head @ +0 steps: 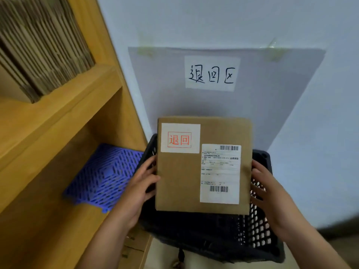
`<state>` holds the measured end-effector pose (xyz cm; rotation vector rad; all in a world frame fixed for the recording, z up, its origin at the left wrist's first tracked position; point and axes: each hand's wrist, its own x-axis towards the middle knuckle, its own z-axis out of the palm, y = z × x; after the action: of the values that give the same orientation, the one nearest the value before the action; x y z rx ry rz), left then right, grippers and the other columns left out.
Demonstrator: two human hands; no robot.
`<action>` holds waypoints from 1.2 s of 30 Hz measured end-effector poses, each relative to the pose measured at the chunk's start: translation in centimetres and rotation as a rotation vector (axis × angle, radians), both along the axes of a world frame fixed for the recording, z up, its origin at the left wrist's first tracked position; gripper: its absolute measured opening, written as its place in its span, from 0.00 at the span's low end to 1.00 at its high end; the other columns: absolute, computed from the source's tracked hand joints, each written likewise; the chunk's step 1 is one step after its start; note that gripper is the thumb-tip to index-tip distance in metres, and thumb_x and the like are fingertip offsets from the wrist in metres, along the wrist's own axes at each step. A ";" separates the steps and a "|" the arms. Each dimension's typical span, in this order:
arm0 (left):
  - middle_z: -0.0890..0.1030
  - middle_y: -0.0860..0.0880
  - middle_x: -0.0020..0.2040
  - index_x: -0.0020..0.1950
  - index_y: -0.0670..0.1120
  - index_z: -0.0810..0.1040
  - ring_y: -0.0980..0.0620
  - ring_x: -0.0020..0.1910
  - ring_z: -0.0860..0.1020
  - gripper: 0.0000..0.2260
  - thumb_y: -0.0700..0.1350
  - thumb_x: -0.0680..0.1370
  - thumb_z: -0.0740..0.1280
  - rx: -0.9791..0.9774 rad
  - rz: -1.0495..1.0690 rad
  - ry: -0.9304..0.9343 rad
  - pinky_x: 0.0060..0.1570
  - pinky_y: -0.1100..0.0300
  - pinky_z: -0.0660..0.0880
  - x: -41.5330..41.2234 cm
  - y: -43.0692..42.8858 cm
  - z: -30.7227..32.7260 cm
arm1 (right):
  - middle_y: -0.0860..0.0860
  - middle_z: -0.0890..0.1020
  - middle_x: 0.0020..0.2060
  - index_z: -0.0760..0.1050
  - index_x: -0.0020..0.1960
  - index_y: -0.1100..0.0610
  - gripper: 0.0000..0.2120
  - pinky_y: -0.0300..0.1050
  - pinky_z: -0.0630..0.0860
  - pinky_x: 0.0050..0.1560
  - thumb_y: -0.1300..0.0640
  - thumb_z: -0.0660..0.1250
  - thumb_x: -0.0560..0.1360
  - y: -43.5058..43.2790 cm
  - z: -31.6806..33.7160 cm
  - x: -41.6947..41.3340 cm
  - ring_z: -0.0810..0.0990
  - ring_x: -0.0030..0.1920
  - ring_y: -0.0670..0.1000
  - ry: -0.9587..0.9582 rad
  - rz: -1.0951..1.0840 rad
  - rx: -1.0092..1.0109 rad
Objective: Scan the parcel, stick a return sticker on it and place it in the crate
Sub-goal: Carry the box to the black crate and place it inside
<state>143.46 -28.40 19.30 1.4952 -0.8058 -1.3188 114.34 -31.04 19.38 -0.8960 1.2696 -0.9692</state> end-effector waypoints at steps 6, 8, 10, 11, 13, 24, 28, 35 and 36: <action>0.80 0.58 0.59 0.66 0.65 0.69 0.55 0.59 0.76 0.21 0.42 0.79 0.64 0.103 -0.135 0.010 0.59 0.45 0.72 2.8 -3.9 -1.4 | 0.38 0.87 0.49 0.75 0.63 0.38 0.15 0.51 0.75 0.53 0.46 0.65 0.77 0.0 -0.9 2.9 0.81 0.57 0.48 0.048 -0.101 0.062; 0.79 0.60 0.55 0.64 0.65 0.68 0.57 0.56 0.75 0.21 0.41 0.80 0.63 0.149 -0.183 0.011 0.59 0.45 0.71 3.3 -4.7 -2.1 | 0.39 0.86 0.51 0.73 0.66 0.39 0.22 0.52 0.75 0.56 0.43 0.68 0.72 0.3 -1.2 3.6 0.81 0.57 0.48 0.074 -0.120 0.098; 0.80 0.60 0.53 0.65 0.65 0.67 0.56 0.57 0.76 0.21 0.41 0.80 0.63 0.199 -0.220 0.012 0.57 0.45 0.73 3.5 -5.4 -3.1 | 0.42 0.86 0.54 0.72 0.67 0.40 0.22 0.55 0.74 0.59 0.43 0.68 0.73 0.5 -1.5 4.0 0.81 0.57 0.49 0.090 -0.145 0.149; 0.80 0.59 0.54 0.66 0.65 0.67 0.55 0.58 0.76 0.21 0.42 0.80 0.63 0.219 -0.232 0.015 0.56 0.45 0.73 3.5 -5.6 -3.6 | 0.43 0.85 0.52 0.73 0.66 0.40 0.18 0.53 0.75 0.56 0.45 0.66 0.76 0.5 -1.7 4.2 0.81 0.55 0.49 0.095 -0.155 0.171; 0.79 0.58 0.56 0.69 0.64 0.67 0.52 0.59 0.76 0.21 0.44 0.80 0.62 0.254 -0.237 0.016 0.54 0.46 0.74 3.2 -5.8 -4.8 | 0.43 0.84 0.48 0.74 0.61 0.41 0.11 0.48 0.74 0.46 0.50 0.62 0.80 0.4 -2.2 4.3 0.80 0.50 0.49 0.086 -0.180 0.215; 0.76 0.48 0.67 0.61 0.55 0.77 0.42 0.67 0.70 0.14 0.56 0.77 0.63 0.618 -0.129 0.062 0.65 0.35 0.66 0.6 -9.5 -12.1 | 0.55 0.82 0.54 0.72 0.66 0.55 0.19 0.53 0.74 0.44 0.45 0.58 0.81 -4.2 -11.4 3.5 0.80 0.52 0.57 0.080 -0.238 0.612; 0.78 0.49 0.52 0.50 0.53 0.78 0.44 0.56 0.74 0.10 0.57 0.77 0.62 0.711 -0.152 0.046 0.66 0.37 0.65 -0.7 -11.5 -15.6 | 0.55 0.81 0.49 0.73 0.64 0.58 0.18 0.49 0.72 0.38 0.47 0.59 0.82 -6.3 -14.8 3.6 0.80 0.45 0.56 0.062 -0.221 0.708; 0.73 0.47 0.61 0.64 0.52 0.75 0.42 0.65 0.69 0.20 0.60 0.76 0.63 0.833 -0.216 0.016 0.59 0.41 0.65 -1.3 -13.2 -20.1 | 0.56 0.81 0.49 0.73 0.59 0.59 0.14 0.46 0.71 0.33 0.50 0.58 0.83 -8.6 -19.7 3.9 0.78 0.40 0.54 0.066 -0.239 0.792; 0.72 0.47 0.63 0.66 0.52 0.74 0.41 0.65 0.69 0.22 0.60 0.75 0.63 0.849 -0.213 0.025 0.58 0.41 0.66 -1.3 -13.3 -20.8 | 0.55 0.80 0.47 0.73 0.58 0.60 0.13 0.46 0.71 0.33 0.51 0.57 0.84 -8.8 -20.3 3.8 0.78 0.40 0.54 0.051 -0.233 0.799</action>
<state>142.16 -41.69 -1.49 2.0619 -0.3901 -1.9803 118.11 -39.81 -0.91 -0.1510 1.6483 -0.5224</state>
